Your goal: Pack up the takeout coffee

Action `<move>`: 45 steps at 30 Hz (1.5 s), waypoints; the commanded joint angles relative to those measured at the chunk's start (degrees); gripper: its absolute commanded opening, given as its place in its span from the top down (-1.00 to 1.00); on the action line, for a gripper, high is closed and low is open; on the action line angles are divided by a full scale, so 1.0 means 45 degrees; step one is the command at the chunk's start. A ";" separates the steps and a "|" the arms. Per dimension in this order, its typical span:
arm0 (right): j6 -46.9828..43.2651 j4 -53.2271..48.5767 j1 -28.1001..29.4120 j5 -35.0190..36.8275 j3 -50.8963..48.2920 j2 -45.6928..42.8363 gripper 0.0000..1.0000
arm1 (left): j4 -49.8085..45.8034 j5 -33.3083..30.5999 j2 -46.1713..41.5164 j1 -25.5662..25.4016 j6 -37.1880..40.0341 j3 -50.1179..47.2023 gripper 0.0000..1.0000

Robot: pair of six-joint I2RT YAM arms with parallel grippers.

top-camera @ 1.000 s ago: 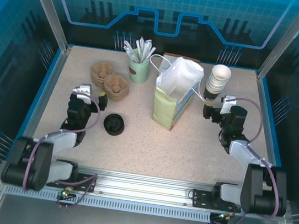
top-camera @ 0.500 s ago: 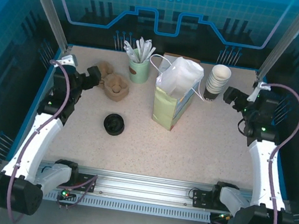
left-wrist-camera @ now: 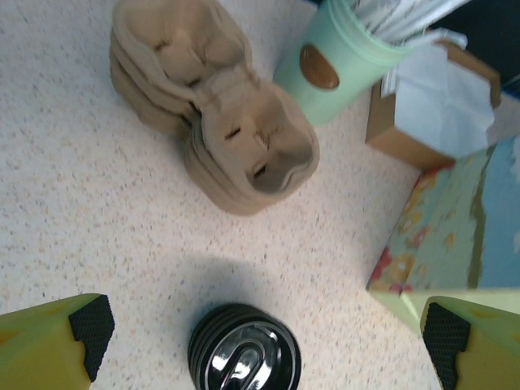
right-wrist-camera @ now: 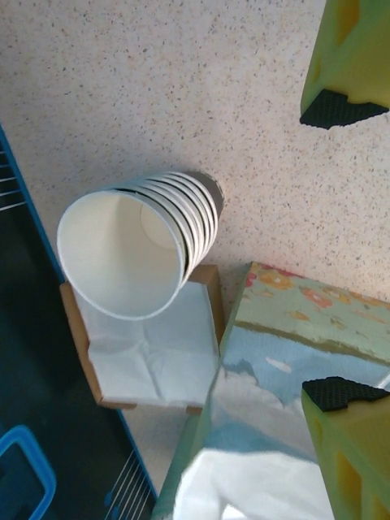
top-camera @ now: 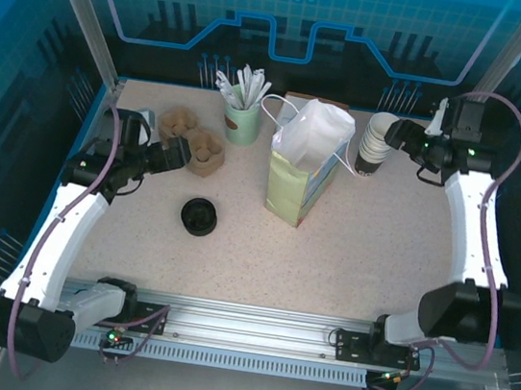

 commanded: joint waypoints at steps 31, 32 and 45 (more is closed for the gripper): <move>-0.0858 -0.3123 0.0195 0.1616 0.7637 0.7450 0.17 | -0.0425 0.0907 0.0707 -0.0320 -0.0027 0.0341 -0.98; -0.0880 -0.3106 0.0196 0.1596 0.7637 0.7452 0.19 | -0.0394 0.0893 0.0729 -0.0320 -0.0030 0.0344 -0.98; -0.1059 -0.3174 0.0184 0.1680 0.7828 0.7700 0.47 | -0.0464 0.0835 0.0695 -0.0339 -0.0105 0.0241 -0.98</move>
